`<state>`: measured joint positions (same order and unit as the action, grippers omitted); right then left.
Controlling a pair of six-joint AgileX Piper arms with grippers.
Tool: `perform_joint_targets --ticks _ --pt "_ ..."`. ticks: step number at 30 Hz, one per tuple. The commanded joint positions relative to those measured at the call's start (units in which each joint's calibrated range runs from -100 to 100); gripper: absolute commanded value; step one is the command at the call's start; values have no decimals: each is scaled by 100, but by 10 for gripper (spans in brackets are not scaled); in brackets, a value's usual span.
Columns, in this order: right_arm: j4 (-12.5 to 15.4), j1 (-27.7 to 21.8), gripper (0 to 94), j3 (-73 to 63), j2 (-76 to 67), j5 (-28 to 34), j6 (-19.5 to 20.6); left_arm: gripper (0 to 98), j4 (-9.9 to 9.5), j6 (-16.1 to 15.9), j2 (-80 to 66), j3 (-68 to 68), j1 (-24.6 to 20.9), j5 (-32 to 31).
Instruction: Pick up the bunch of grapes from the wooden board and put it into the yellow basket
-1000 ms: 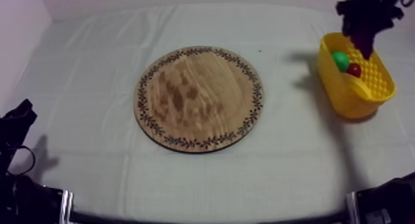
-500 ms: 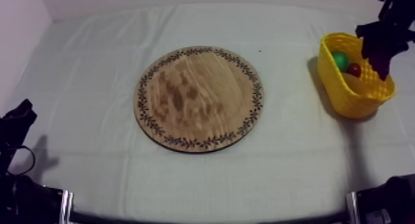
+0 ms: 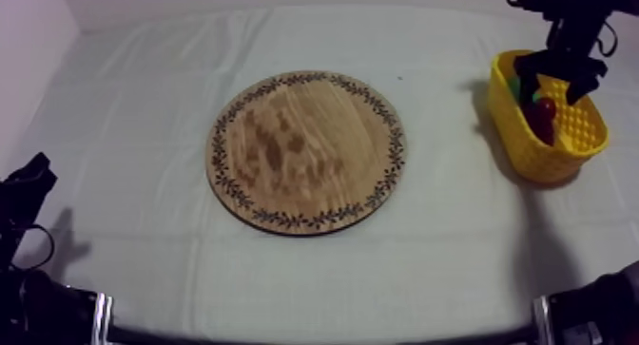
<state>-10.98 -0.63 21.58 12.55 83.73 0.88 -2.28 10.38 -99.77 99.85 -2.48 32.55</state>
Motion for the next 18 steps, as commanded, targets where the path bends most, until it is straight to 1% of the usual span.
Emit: perform_joint_targets --ticks 1,3,5,9,11,14,18 --pt "-5 -4 776 -100 24 82 -23 0 1 0 3 4 -1 3" --pt "9 -11 769 -181 15 100 -44 0 1 0 3 4 -1 3" --pt "35 -35 733 -247 -54 84 -70 0 1 0 3 4 -1 3" --pt "102 -112 605 -278 -355 -83 -111 0 1 0 3 4 -1 3" --pt "109 -144 521 -165 -587 -310 -91 0 1 0 3 4 -1 3" --pt "82 -176 400 218 -1031 -811 -57 0 1 0 3 4 -1 3" --pt "45 -192 316 975 -1739 -1535 -70 0 1 0 3 4 -1 3"
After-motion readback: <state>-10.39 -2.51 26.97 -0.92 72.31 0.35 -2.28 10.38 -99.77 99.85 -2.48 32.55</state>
